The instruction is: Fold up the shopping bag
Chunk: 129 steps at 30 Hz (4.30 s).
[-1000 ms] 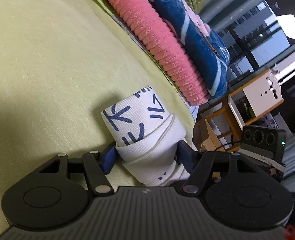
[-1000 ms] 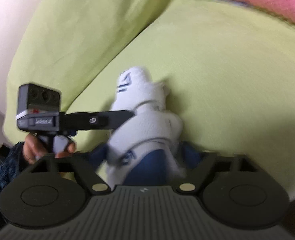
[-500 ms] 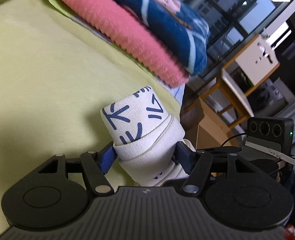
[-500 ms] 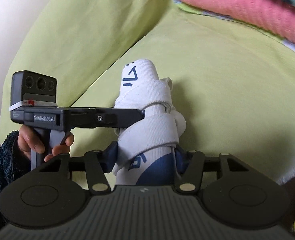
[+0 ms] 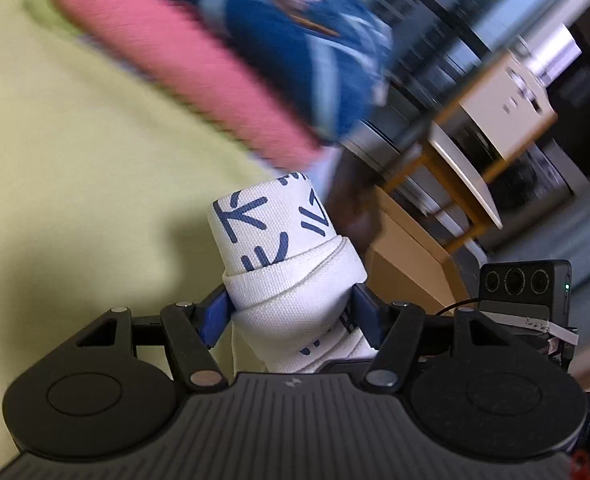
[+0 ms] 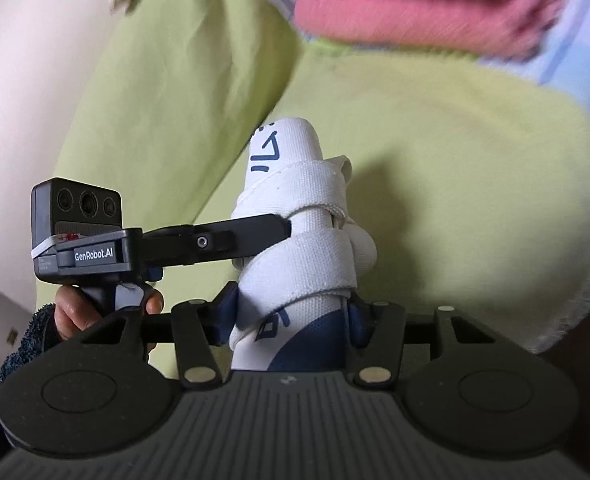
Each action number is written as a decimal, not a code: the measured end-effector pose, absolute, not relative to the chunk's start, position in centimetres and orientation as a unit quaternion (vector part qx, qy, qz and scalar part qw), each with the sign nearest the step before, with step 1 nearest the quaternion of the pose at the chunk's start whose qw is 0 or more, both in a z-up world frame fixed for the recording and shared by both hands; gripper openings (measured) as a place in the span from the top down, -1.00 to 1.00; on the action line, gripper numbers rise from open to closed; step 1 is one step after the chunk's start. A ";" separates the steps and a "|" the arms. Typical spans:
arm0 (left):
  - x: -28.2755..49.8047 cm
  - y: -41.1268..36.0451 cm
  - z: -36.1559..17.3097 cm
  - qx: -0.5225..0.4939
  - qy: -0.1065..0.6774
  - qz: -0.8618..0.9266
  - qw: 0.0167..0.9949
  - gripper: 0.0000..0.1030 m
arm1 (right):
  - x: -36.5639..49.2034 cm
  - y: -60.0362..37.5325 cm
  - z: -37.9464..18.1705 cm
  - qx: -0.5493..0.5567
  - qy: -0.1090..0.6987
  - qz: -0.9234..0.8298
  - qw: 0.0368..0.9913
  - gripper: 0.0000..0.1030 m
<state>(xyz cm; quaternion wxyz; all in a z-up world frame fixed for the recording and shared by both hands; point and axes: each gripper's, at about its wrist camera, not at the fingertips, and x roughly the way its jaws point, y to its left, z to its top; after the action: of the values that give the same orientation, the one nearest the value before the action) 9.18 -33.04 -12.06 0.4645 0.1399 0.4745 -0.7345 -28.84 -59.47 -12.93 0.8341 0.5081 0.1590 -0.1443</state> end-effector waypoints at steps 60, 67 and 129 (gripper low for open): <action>-29.2 -51.5 -26.3 0.371 0.409 -0.816 0.171 -0.15 | -60.2 -58.2 -29.5 0.592 0.223 -0.601 0.488 -0.19; -28.4 -50.9 -25.4 0.372 0.418 -0.801 0.215 -0.15 | -58.6 -58.5 -26.9 0.546 0.238 -0.625 0.505 -0.38; -26.0 -33.7 -9.8 0.348 0.216 -0.725 0.554 -0.91 | -55.9 -44.4 -17.0 0.428 0.244 -0.668 0.557 -0.98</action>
<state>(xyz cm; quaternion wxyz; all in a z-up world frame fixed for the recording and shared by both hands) -26.02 -33.72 -9.84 0.5539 0.3483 0.2157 -0.7248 -55.92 -44.41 -17.00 0.5570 0.4284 0.2443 -0.6683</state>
